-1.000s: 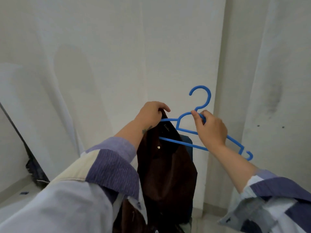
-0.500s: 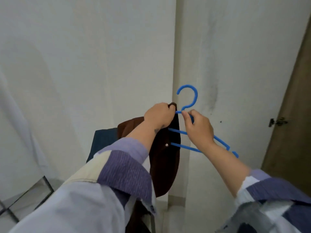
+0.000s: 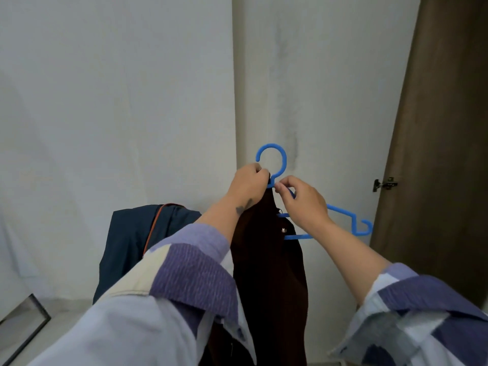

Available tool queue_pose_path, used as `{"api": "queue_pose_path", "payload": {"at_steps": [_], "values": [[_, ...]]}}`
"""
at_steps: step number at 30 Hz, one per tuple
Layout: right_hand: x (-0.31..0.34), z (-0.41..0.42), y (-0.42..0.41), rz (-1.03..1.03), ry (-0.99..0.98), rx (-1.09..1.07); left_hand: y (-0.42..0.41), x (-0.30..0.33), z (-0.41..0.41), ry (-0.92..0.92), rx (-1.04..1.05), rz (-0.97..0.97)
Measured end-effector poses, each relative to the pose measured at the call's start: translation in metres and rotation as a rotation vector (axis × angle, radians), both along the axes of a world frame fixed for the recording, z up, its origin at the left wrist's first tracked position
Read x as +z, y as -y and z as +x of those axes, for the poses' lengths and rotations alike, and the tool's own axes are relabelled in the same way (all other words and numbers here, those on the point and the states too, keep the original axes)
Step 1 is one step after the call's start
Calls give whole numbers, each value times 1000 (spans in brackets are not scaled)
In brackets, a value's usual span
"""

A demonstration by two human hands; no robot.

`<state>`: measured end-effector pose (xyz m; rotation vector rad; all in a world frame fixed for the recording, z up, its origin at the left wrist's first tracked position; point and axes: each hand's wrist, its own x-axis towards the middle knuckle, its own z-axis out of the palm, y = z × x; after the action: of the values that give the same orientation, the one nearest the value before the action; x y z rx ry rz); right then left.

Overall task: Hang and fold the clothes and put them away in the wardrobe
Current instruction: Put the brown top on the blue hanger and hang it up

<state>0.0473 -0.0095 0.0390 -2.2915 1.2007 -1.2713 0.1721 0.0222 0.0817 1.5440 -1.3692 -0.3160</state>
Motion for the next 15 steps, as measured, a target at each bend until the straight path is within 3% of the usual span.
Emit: {"api": "queue_pose_path", "payload": {"at_steps": [6,11,15], "values": [[0,-19,13,190,-1,106,7,-1,-23,-71,-35,-19],[1,-27,19,156,-19,18,13,-1,-32,0,-27,-4],[5,-36,25,132,-14,-74,11,-16,-33,289,64,-5]]}}
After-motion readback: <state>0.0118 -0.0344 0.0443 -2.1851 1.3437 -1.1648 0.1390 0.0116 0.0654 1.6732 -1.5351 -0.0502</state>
